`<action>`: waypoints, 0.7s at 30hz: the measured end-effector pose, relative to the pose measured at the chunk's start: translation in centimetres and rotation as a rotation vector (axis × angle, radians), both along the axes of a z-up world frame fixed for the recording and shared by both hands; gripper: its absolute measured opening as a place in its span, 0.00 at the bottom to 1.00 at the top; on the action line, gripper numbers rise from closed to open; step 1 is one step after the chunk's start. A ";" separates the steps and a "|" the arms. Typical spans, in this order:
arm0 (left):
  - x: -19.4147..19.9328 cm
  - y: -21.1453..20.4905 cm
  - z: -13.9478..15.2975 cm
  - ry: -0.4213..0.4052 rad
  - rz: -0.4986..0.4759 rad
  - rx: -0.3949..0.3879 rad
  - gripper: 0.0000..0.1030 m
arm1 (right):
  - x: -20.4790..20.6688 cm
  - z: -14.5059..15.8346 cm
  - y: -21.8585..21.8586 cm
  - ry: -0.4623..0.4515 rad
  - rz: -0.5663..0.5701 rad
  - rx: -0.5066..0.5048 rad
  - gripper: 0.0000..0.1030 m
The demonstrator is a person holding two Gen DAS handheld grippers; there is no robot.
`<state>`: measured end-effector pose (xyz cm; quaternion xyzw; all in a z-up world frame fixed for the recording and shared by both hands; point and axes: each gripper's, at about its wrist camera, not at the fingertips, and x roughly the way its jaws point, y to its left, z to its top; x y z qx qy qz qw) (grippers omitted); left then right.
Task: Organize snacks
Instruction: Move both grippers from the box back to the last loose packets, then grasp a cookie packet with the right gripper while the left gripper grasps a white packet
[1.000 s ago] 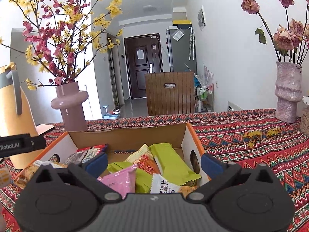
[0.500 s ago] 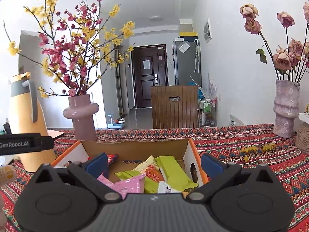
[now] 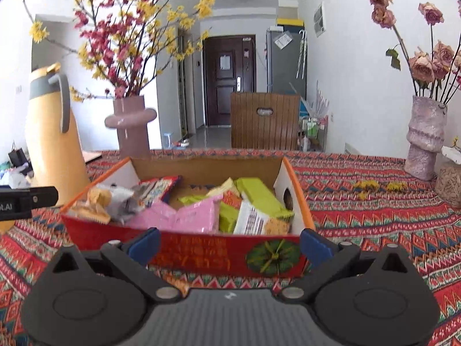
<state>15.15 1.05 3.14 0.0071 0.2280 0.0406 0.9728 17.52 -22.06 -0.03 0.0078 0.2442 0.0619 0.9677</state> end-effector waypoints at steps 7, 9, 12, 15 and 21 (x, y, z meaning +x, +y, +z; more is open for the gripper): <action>-0.3 0.7 -3.0 0.073 -0.016 0.000 1.00 | 0.3 -2.5 1.5 0.122 0.036 -0.023 1.00; -0.2 1.0 -3.9 0.090 -0.018 -0.007 1.00 | 0.8 -3.1 1.6 0.152 0.034 -0.026 1.00; -0.1 1.3 -5.2 0.110 -0.015 -0.015 1.00 | 1.7 -3.8 1.8 0.195 0.020 -0.027 1.00; 0.2 1.8 -5.8 0.127 -0.014 -0.038 1.00 | 2.7 -4.6 1.9 0.233 0.004 -0.026 1.00; 0.6 2.3 -6.1 0.151 -0.021 -0.081 1.00 | 3.3 -6.1 2.1 0.263 -0.020 -0.033 1.00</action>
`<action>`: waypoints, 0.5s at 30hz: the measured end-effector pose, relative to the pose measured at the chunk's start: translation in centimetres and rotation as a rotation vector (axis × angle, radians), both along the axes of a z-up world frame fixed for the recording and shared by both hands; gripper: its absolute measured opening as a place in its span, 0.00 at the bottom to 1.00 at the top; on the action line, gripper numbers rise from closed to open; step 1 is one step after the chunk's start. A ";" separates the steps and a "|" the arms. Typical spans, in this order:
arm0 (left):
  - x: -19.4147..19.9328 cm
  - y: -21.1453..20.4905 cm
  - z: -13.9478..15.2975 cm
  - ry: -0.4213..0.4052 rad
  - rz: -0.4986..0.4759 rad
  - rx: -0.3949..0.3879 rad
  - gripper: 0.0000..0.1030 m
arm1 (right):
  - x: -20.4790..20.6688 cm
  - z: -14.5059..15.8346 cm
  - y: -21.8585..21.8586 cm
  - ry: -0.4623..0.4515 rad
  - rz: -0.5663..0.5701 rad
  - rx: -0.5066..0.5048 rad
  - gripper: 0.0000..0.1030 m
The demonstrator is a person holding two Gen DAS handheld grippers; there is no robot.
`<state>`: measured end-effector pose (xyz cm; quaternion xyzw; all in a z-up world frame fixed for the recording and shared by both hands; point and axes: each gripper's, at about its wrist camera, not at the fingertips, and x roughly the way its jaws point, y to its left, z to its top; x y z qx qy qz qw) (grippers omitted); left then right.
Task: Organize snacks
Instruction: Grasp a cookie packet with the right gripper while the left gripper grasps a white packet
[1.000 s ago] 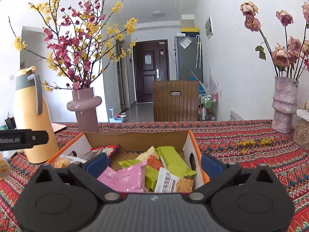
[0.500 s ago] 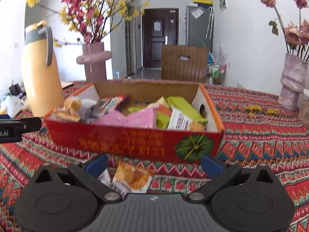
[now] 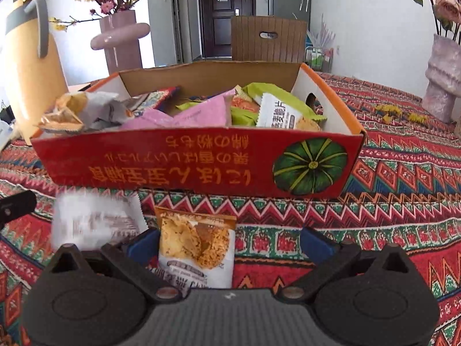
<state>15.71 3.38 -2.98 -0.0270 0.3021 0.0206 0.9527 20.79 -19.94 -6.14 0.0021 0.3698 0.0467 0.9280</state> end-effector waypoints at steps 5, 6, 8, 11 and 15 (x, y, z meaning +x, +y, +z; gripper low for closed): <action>0.1 0.1 -0.2 0.006 -0.003 -0.011 1.00 | -0.1 -0.1 0.0 -0.009 0.002 0.000 0.98; 0.1 0.1 -0.2 0.007 -0.002 -0.012 1.00 | -0.3 0.0 0.1 -0.017 0.009 0.001 0.90; 0.1 0.1 -0.2 0.009 0.000 -0.012 1.00 | -0.9 0.2 0.1 -0.035 0.035 0.006 0.70; 0.2 0.0 -0.3 0.014 0.004 -0.008 1.00 | -1.8 0.7 -0.2 -0.053 0.058 0.016 0.44; 0.2 -0.3 0.1 0.024 -0.007 0.001 1.00 | -3.3 1.5 -1.3 -0.092 0.065 0.052 0.20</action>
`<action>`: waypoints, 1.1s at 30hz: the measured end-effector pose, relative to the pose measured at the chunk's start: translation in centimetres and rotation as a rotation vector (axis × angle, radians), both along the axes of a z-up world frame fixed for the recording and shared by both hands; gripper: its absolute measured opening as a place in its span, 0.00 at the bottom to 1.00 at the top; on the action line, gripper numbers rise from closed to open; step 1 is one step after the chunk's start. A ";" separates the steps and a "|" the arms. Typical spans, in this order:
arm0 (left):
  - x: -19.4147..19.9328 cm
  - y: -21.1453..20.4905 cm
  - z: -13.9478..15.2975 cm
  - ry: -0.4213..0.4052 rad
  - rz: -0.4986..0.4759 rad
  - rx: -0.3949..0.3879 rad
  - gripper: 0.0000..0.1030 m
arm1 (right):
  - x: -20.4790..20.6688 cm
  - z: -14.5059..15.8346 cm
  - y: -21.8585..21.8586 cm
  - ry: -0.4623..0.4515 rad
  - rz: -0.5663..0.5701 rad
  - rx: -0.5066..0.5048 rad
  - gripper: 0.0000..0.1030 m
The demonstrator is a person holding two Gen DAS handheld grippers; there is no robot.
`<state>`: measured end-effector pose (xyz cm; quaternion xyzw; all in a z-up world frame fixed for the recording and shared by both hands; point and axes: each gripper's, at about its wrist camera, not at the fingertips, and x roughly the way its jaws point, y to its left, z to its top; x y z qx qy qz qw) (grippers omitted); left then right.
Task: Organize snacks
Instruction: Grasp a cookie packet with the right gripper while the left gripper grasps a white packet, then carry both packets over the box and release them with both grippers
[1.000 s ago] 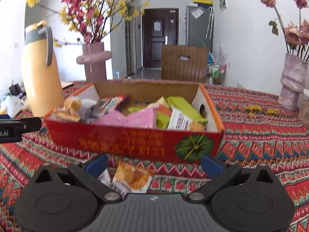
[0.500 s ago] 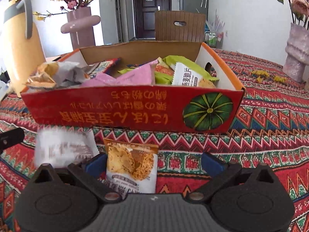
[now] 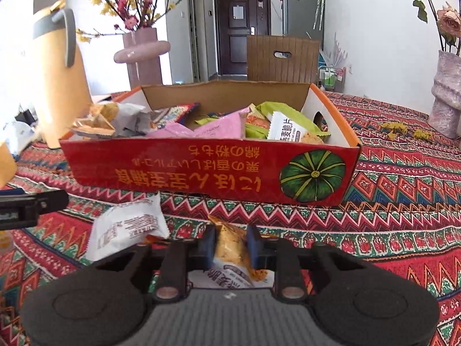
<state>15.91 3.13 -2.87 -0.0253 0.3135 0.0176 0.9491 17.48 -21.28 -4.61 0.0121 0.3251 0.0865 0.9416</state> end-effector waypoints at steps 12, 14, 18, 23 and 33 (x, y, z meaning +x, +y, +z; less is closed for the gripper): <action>1.5 -7.4 1.1 0.090 -0.282 0.118 1.00 | -2.4 1.5 -3.9 -0.089 -0.064 0.077 0.16; 2.3 -8.5 0.4 0.111 -0.290 0.146 1.00 | -2.7 1.8 -4.3 -0.104 -0.071 0.084 0.16; 3.7 -9.3 -1.1 0.155 -0.303 0.152 0.99 | -2.9 2.0 -5.0 -0.119 -0.080 0.098 0.16; 3.9 -8.7 -1.4 0.190 -0.327 0.076 0.60 | -2.9 2.1 -5.6 -0.129 -0.081 0.108 0.16; 1.4 -8.9 0.6 0.120 -0.345 0.025 0.42 | -2.9 2.3 -5.4 -0.145 -0.071 0.117 0.16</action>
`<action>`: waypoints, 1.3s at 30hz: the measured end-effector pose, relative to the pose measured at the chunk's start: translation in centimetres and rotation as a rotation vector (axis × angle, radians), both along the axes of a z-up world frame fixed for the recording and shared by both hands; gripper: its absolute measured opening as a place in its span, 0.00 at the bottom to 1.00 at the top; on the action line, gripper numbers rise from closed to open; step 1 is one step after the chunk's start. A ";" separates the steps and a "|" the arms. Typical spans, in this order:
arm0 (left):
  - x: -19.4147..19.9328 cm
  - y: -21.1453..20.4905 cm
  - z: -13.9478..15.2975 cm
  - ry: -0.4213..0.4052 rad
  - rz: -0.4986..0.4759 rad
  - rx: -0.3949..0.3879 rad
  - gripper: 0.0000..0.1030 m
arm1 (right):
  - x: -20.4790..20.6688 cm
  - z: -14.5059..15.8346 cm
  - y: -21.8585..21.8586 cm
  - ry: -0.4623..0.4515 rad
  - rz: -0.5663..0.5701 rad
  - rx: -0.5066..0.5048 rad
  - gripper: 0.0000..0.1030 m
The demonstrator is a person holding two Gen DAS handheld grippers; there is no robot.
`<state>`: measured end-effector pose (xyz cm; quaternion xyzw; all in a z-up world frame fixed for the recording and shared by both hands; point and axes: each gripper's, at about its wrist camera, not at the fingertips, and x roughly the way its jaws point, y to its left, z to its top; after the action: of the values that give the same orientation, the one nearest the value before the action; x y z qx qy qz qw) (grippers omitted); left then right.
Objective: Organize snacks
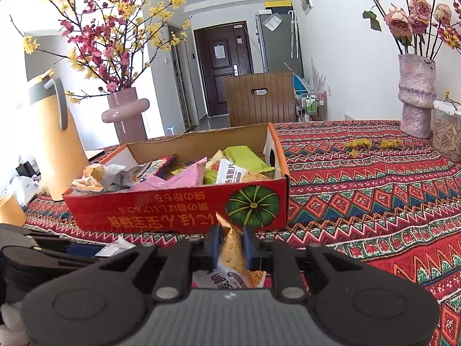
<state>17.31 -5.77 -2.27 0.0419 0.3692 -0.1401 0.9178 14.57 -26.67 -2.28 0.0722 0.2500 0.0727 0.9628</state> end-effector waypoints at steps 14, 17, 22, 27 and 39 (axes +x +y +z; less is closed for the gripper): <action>1.5 0.5 8.7 -0.250 0.111 -0.084 0.42 | 3.6 5.1 1.8 -0.163 0.032 -0.034 0.16; 3.2 0.6 9.4 -0.272 0.159 -0.081 0.42 | 6.0 5.7 2.5 -0.170 0.029 -0.046 0.16; 5.9 1.3 9.0 -0.262 0.229 -0.077 0.42 | 10.0 5.6 3.2 -0.145 0.025 -0.043 0.16; 7.4 2.1 7.6 -0.253 0.279 -0.063 0.60 | 12.8 4.2 4.0 -0.077 0.020 -0.060 0.20; 4.3 5.0 8.1 -0.321 0.353 -0.067 1.00 | 10.2 4.7 2.3 -0.092 -0.058 -0.052 1.00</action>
<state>21.60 -0.75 5.79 -0.0320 0.2153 0.0188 0.9758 24.81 -24.35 2.41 0.0512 0.2052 0.0413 0.9765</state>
